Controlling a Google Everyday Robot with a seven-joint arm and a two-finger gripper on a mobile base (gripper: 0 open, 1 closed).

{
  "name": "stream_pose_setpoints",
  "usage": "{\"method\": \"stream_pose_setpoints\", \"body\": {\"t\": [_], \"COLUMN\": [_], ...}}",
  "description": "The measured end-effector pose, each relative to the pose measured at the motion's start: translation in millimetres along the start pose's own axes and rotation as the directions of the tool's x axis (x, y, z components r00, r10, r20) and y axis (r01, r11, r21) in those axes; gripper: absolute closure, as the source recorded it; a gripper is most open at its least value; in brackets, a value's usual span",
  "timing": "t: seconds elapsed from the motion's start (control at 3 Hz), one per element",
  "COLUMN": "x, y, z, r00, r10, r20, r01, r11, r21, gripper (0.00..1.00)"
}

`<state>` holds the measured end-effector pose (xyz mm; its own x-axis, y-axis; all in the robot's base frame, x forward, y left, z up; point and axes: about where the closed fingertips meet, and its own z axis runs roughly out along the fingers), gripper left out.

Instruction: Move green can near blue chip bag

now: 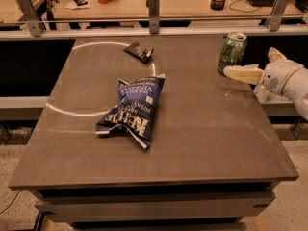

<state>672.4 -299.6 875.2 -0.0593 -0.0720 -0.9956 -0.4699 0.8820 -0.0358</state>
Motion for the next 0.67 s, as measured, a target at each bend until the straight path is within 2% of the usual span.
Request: {"method": "stream_pose_setpoints", "body": {"t": [0.67], "x": [-8.6], "y": [12.4], "z": [35.9], "r00": [1.000], "r10": [0.001], "r20": [0.020], "r01": [0.001], "r11": [0.9951], "r21": [-0.099], "gripper": [0.00]}}
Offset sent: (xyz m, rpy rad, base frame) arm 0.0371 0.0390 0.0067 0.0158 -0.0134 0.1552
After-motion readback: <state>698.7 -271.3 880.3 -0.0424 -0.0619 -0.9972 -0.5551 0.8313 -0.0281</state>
